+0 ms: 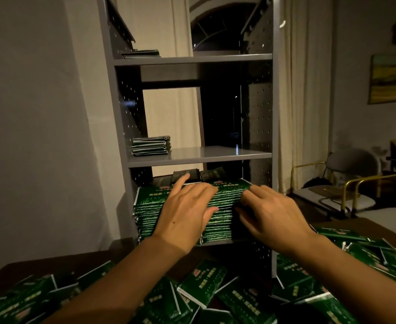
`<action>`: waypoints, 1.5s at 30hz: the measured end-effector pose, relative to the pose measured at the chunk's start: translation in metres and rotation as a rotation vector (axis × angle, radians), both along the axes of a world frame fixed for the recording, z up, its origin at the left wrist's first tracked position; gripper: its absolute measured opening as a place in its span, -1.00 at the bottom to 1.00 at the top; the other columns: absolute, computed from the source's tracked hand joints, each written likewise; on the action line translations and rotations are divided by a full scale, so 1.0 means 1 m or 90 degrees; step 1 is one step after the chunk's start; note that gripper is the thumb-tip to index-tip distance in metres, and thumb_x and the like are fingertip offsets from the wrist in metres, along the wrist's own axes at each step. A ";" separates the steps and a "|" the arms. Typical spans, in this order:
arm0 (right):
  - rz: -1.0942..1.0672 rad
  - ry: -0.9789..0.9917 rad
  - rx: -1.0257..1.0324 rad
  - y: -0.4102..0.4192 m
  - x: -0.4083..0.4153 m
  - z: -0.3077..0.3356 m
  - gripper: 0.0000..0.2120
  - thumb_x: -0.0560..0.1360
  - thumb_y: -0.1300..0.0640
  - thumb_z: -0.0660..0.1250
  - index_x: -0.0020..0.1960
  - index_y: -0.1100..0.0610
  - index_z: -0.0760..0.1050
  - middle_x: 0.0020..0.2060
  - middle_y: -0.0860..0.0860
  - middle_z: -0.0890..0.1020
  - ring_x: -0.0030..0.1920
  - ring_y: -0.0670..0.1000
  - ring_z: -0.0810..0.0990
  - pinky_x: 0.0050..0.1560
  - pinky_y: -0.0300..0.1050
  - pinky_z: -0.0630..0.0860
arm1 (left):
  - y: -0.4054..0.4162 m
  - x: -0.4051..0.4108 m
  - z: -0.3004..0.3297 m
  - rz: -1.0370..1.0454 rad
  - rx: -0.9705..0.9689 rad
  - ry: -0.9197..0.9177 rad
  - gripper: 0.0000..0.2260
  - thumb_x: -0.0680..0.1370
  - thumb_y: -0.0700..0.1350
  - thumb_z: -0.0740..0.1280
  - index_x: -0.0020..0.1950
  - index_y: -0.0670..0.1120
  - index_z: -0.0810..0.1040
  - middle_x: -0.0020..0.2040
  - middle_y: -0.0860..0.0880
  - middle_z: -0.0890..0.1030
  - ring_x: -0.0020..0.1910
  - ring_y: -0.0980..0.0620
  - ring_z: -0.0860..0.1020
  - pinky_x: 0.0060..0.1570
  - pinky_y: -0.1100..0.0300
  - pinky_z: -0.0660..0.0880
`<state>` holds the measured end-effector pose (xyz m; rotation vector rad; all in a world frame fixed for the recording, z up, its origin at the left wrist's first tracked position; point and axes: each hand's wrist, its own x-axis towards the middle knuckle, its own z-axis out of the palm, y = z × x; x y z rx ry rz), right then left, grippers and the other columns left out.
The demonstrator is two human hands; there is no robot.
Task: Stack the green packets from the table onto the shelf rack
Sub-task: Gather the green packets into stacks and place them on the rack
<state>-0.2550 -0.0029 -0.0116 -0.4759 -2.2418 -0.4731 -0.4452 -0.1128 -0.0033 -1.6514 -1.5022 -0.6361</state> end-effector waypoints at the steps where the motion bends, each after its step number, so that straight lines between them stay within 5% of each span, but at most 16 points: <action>1: -0.002 -0.002 -0.015 0.000 -0.001 0.001 -0.84 0.50 -0.05 0.35 -0.02 0.01 0.48 -0.15 -0.08 0.55 -0.22 -0.08 0.48 -0.31 -0.29 0.29 | 0.001 -0.001 0.001 -0.005 0.000 -0.003 -0.67 0.50 -0.01 0.50 0.23 -0.03 0.59 0.13 0.05 0.66 0.12 0.07 0.62 0.54 0.04 0.14; 6: -0.020 -0.010 -0.039 -0.001 -0.006 0.007 -0.85 0.49 -0.06 0.37 -0.05 0.00 0.49 -0.19 -0.08 0.54 -0.23 -0.07 0.49 -0.36 -0.24 0.39 | 0.004 -0.001 0.001 -0.003 0.002 -0.004 -0.70 0.47 -0.06 0.54 0.16 -0.04 0.60 0.04 0.04 0.66 0.03 0.04 0.65 0.50 -0.08 0.25; 9: -0.030 -0.009 -0.043 -0.003 -0.007 0.009 -0.84 0.45 -0.05 0.42 -0.11 0.00 0.48 -0.24 -0.09 0.53 -0.28 -0.07 0.47 -0.37 -0.31 0.19 | 0.004 0.000 0.000 0.007 -0.001 -0.013 -0.70 0.49 -0.03 0.51 0.18 -0.02 0.58 0.07 0.06 0.64 0.10 0.05 0.62 0.52 -0.06 0.22; 13: -0.030 -0.025 -0.101 -0.011 -0.002 0.013 -0.83 0.56 -0.12 0.28 0.03 -0.03 0.47 -0.13 -0.14 0.46 -0.18 -0.12 0.38 -0.27 -0.27 0.33 | -0.001 0.004 0.001 -0.014 -0.017 -0.034 -0.63 0.50 -0.05 0.49 0.27 -0.06 0.54 0.21 0.01 0.59 0.26 0.03 0.53 0.55 0.02 0.18; 15: -0.024 -0.021 -0.134 -0.021 0.006 0.016 -0.82 0.58 -0.14 0.23 0.06 -0.05 0.45 -0.11 -0.16 0.43 -0.18 -0.13 0.41 -0.24 -0.26 0.35 | -0.012 0.011 0.003 -0.043 -0.021 -0.064 -0.65 0.52 -0.08 0.46 0.29 -0.09 0.54 0.24 -0.01 0.56 0.29 0.02 0.49 0.48 0.06 0.32; 20: -0.021 0.010 -0.174 -0.051 0.025 0.023 -0.88 0.60 -0.09 0.20 -0.06 -0.08 0.40 -0.17 -0.15 0.47 -0.22 -0.11 0.48 -0.31 -0.28 0.31 | -0.055 0.043 0.000 -0.064 -0.085 -0.117 -0.79 0.61 -0.01 0.22 0.18 -0.03 0.53 0.07 0.05 0.54 0.07 0.08 0.49 0.08 0.17 0.49; 31: 0.016 0.045 -0.258 -0.140 0.053 -0.002 -0.84 0.63 -0.07 0.16 -0.10 -0.08 0.36 -0.20 -0.11 0.53 -0.20 0.00 0.51 -0.21 -0.06 0.43 | -0.171 0.064 -0.035 -0.027 -0.100 -0.264 -0.92 0.64 -0.12 0.23 0.00 -0.02 0.52 -0.16 0.09 0.50 -0.22 0.12 0.46 -0.22 0.10 0.45; 38: 0.041 -0.106 -0.390 -0.171 0.046 -0.045 -0.86 0.59 -0.07 0.28 0.04 -0.03 0.55 -0.04 -0.06 0.55 0.03 0.03 0.57 0.03 -0.03 0.53 | -0.204 0.059 -0.088 0.003 -0.119 -0.333 -0.88 0.63 -0.18 0.21 0.06 -0.03 0.52 -0.06 0.05 0.54 -0.11 0.07 0.50 -0.08 0.06 0.48; 41: -0.001 -0.249 -0.446 -0.176 0.040 -0.071 -0.57 0.50 -0.26 0.33 0.27 -0.07 0.50 0.24 0.00 0.50 0.28 0.07 0.46 0.27 0.03 0.47 | -0.203 0.057 -0.110 0.039 -0.137 -0.358 -0.85 0.60 -0.24 0.25 0.09 -0.04 0.54 -0.04 0.04 0.54 -0.08 0.04 0.50 -0.04 0.02 0.51; 45: -0.046 -0.313 -0.436 -0.179 0.020 -0.094 -0.21 0.39 -0.47 0.29 0.48 -0.05 0.33 0.40 0.07 0.43 0.40 0.13 0.36 0.41 0.09 0.35 | -0.192 0.049 -0.120 0.181 -0.225 -0.342 -0.66 0.62 -0.11 0.27 0.40 -0.02 0.46 0.30 0.02 0.51 0.29 -0.01 0.43 0.32 0.10 0.37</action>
